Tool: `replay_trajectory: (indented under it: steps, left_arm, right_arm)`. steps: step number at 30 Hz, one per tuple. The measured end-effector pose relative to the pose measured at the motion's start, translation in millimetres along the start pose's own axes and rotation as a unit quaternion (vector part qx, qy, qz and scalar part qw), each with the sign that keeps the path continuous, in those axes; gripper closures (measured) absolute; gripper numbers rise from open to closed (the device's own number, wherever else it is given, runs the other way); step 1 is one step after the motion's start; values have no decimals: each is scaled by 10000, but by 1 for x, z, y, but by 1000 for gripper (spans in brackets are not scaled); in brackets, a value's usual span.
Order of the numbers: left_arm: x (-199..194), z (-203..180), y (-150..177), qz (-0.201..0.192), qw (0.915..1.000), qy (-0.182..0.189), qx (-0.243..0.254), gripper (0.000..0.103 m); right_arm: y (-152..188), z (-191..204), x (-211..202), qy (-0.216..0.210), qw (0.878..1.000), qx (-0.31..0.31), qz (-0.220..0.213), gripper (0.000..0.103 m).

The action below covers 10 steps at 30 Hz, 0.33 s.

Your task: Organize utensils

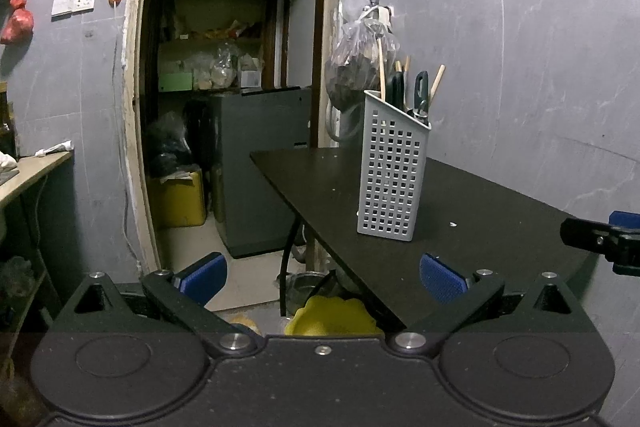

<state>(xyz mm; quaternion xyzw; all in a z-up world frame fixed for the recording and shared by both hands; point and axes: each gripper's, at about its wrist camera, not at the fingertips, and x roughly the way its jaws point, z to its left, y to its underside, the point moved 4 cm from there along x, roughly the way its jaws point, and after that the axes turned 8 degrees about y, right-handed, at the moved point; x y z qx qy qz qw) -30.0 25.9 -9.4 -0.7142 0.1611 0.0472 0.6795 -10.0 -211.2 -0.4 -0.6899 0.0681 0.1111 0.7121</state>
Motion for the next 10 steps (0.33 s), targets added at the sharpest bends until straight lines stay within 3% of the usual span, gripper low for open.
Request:
replay_trajectory:
  steps: [10]
  left_arm:
    - [23,6,1,313,9995,12,-67,1]
  right_arm:
    - [0,-1,19,10,9998,37,190,0]
